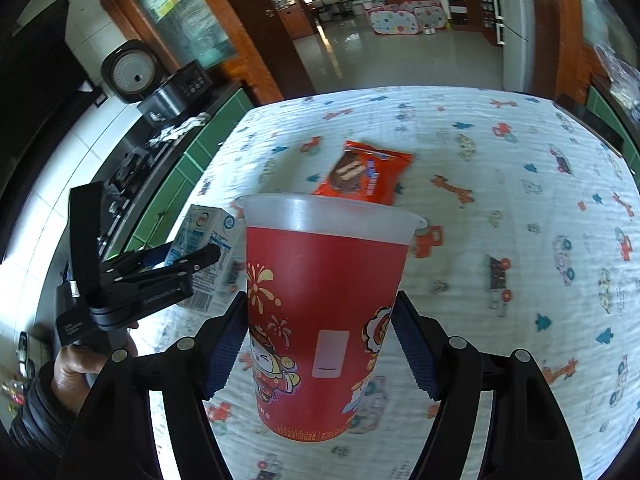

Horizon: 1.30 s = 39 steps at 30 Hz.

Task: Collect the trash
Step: 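Carry the milk carton and red paper cup over the green basket and release both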

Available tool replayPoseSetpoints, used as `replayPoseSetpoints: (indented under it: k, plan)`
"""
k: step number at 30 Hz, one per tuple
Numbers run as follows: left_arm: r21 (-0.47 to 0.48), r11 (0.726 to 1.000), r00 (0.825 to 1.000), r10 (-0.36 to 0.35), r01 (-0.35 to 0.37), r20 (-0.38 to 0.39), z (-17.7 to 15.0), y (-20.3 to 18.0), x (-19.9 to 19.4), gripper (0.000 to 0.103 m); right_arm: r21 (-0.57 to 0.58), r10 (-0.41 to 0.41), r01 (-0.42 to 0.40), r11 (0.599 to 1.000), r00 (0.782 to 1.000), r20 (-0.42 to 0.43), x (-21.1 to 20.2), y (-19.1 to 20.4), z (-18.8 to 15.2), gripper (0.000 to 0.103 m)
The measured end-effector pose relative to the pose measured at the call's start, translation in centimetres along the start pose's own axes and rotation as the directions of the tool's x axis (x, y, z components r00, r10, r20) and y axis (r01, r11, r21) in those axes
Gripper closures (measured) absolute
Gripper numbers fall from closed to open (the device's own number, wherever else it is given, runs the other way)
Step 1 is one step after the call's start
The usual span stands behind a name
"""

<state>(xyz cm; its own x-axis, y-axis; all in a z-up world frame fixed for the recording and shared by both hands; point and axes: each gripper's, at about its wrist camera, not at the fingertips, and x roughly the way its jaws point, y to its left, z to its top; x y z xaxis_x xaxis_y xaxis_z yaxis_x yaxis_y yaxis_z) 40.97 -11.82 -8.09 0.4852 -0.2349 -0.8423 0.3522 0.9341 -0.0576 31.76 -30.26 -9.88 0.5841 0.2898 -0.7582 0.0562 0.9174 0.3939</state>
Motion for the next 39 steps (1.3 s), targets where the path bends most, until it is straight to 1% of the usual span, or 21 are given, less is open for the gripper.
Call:
replayPoseSetpoints:
  k: [6,10,14,19,23,29,32,37,39]
  plan:
    - [-0.085,0.996,0.998,0.024,-0.019,0.057,-1.4,4.7,-4.7,0.039,-0.069,0.038,-0.039,0.997,0.999,-0.011,0.6,4.1,0.2,0.034]
    - [-0.139,0.989,0.994,0.070,-0.058,0.087,-2.8,8.4,-8.2,0.039,-0.117,0.078,-0.079,0.990,0.997,-0.019,1.1,7.2,0.4,0.034]
    - [-0.197,0.976,0.986,0.121,-0.098,0.111,-4.4,12.4,-11.2,0.039,-0.169,0.117,-0.121,0.978,0.993,-0.035,1.8,10.7,0.4,0.034]
    - [-0.279,0.947,0.973,0.199,-0.161,0.115,-7.1,17.7,-14.0,0.039,-0.227,0.161,-0.171,0.959,0.985,-0.062,3.0,15.3,0.1,0.034]
    - [-0.342,0.918,0.965,0.247,-0.203,0.092,-9.5,21.6,-15.1,0.039,-0.278,0.193,-0.211,0.937,0.977,-0.091,4.1,19.1,-0.4,0.034]
    - [-0.412,0.877,0.957,0.288,-0.248,0.037,-12.7,26.1,-15.4,0.039,-0.331,0.231,-0.264,0.906,0.963,-0.138,5.9,24.0,-1.0,0.034]
    - [-0.449,0.858,0.959,0.283,-0.248,0.012,-14.2,28.0,-15.0,0.039,-0.348,0.241,-0.282,0.894,0.958,-0.156,6.4,25.7,-1.3,0.034]
    - [-0.478,0.840,0.960,0.278,-0.256,-0.026,-16.2,29.8,-14.4,0.037,-0.370,0.258,-0.309,0.876,0.949,-0.182,7.6,28.6,-1.5,0.034]
    - [-0.492,0.835,0.963,0.269,-0.246,-0.025,-16.7,30.5,-14.2,0.037,-0.378,0.262,-0.318,0.870,0.946,-0.193,8.2,29.9,-1.7,0.034]
